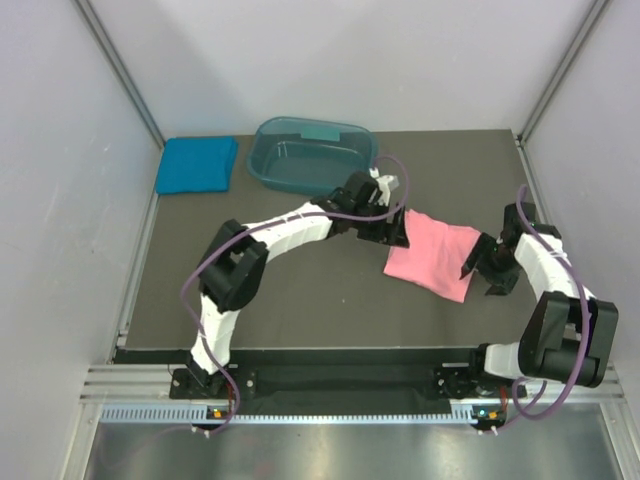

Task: Fold and stack the t-shirts
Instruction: Fold the tshirt, then neatly place the folded tshirt to the corner

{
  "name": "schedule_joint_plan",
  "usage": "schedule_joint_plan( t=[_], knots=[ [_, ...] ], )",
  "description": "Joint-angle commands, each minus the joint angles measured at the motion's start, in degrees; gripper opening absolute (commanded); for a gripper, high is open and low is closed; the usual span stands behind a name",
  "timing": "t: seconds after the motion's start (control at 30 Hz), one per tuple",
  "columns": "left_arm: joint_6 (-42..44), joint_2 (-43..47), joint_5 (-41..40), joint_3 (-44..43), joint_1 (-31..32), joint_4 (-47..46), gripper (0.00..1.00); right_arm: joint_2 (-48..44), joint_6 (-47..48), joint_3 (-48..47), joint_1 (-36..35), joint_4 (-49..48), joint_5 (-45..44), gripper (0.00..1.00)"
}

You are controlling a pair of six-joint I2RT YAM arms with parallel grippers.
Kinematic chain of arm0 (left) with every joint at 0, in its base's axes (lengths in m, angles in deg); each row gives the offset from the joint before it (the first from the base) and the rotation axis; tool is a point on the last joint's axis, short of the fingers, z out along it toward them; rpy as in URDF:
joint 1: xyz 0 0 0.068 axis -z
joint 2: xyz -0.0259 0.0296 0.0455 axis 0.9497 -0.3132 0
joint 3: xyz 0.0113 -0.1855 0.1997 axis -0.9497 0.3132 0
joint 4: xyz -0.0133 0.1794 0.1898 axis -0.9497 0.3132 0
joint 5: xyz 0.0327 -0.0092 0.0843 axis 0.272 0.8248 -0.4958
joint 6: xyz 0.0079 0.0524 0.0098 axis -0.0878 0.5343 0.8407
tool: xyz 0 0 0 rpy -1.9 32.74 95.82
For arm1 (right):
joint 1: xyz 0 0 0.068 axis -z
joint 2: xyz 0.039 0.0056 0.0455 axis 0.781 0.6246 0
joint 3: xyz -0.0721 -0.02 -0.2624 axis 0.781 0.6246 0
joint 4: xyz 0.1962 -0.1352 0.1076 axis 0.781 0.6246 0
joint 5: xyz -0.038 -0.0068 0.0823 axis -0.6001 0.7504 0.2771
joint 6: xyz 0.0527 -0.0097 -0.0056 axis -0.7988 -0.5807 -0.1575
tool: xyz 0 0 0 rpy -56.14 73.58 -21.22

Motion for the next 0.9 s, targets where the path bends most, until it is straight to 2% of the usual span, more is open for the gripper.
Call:
schedule_joint_plan(
  t=[0.0,0.27,0.4,0.53,0.63,0.8,0.87],
  knots=[
    [2.01,-4.0,-3.11,-5.05,0.02,-6.78,0.85,-0.09,2.77,-4.66,-0.82,0.92,-3.08,0.7],
    [11.84,-14.99,-4.17,-14.98,0.02,-7.32,0.83,-2.28,3.21,-3.88,-2.94,-0.14,-1.33,0.71],
    [15.28,-17.02,-5.05,-15.86,-0.24,-8.9,0.83,-3.43,3.56,-3.17,-3.73,-0.4,-1.68,0.72],
    [15.46,-19.82,-4.79,-17.89,-1.21,-9.61,0.83,-3.52,3.82,-2.82,-4.17,-0.23,-1.06,0.72],
    [14.94,-22.54,-1.37,-20.87,-1.73,-9.69,0.82,-3.52,3.91,-2.73,-4.61,-0.32,-0.62,0.72],
    [10.37,-25.98,2.85,-25.45,-2.35,-9.43,0.8,-3.34,4.09,-2.82,-4.87,-0.58,-0.36,0.72],
    [8.18,-26.86,3.21,-25.89,-2.44,-9.17,0.76,-3.26,4.09,-2.82,-4.87,-0.93,0.08,0.72]
  ],
)
